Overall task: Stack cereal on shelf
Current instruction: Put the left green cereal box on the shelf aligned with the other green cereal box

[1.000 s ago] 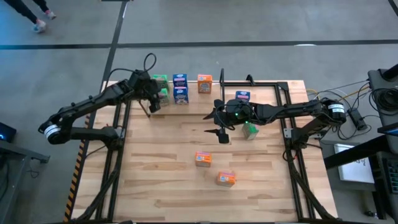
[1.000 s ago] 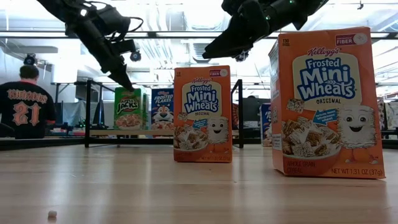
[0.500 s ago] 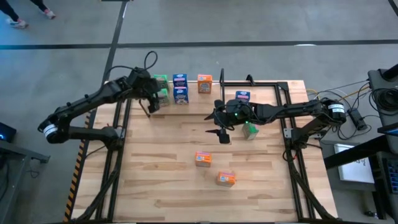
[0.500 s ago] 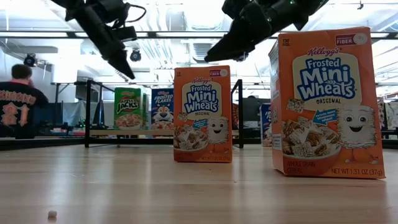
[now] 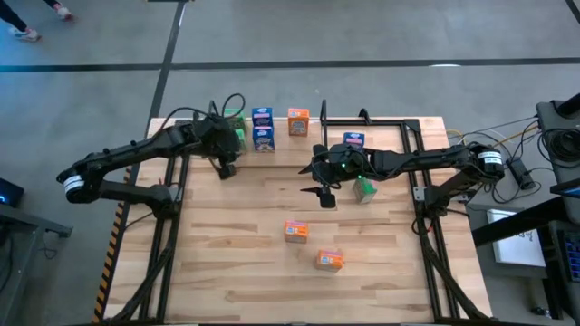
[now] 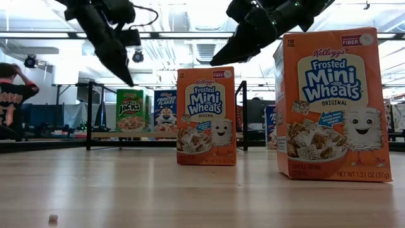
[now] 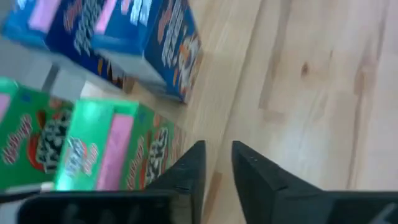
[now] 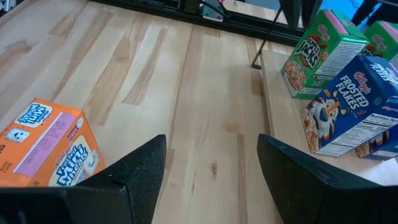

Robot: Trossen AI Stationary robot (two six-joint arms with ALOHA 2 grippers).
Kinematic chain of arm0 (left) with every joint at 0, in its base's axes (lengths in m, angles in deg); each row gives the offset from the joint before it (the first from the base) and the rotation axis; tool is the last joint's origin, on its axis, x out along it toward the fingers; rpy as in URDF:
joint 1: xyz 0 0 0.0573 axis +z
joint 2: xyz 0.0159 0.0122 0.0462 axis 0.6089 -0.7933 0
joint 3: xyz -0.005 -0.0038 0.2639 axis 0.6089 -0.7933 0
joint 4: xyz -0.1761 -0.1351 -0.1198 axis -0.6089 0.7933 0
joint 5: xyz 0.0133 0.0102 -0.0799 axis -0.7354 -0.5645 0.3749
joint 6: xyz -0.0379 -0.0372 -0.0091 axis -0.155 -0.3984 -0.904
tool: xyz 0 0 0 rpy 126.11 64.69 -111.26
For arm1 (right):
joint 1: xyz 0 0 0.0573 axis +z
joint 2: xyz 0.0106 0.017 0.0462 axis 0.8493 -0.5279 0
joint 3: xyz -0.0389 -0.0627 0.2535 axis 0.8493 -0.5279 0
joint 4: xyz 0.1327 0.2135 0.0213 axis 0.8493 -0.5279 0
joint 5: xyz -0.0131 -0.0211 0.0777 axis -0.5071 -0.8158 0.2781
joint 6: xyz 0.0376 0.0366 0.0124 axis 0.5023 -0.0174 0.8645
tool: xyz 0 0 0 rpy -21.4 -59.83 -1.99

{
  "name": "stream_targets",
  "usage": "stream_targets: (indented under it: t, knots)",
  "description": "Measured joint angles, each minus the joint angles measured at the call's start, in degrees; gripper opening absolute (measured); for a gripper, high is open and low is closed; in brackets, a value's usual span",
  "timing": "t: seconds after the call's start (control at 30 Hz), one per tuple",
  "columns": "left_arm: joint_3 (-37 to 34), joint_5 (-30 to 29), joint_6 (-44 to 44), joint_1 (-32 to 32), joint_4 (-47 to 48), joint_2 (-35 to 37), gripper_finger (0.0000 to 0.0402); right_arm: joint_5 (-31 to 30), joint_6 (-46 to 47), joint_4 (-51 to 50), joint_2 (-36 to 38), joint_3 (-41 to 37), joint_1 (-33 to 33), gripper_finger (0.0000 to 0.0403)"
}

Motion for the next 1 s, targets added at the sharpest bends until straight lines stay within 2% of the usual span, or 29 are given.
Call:
stream_targets:
  t: [0.2, 0.37, 0.6, 0.77, 1.0]
  knots:
    - [-1.7, -3.9, -2.1, 0.0, -1.0, -2.5, 0.0004, 0.0, -0.2, 0.0, 0.0, 0.0, 0.0, 0.0239]
    - [-1.7, -10.1, -2.5, 0.0, -2.2, -4.8, 0.0005, 0.0, -0.2, 0.0, 0.0, 0.0, 0.0, 0.0235]
    - [-1.7, -12.7, -2.5, 0.1, -4.5, -8.3, 0.0000, 0.0, -0.2, 0.0, 0.0, 0.0, 0.0, 0.0235]
    - [-1.7, -18.0, -2.5, 0.2, -4.9, -10.0, 0.0000, -0.1, -0.2, 0.0, 0.0, 0.0, 0.0, 0.0235]
    - [-1.7, -18.4, -0.5, 0.3, -6.3, -11.0, 0.0000, -0.2, -0.2, 0.0, 0.0, 0.0, 0.0, 0.0235]
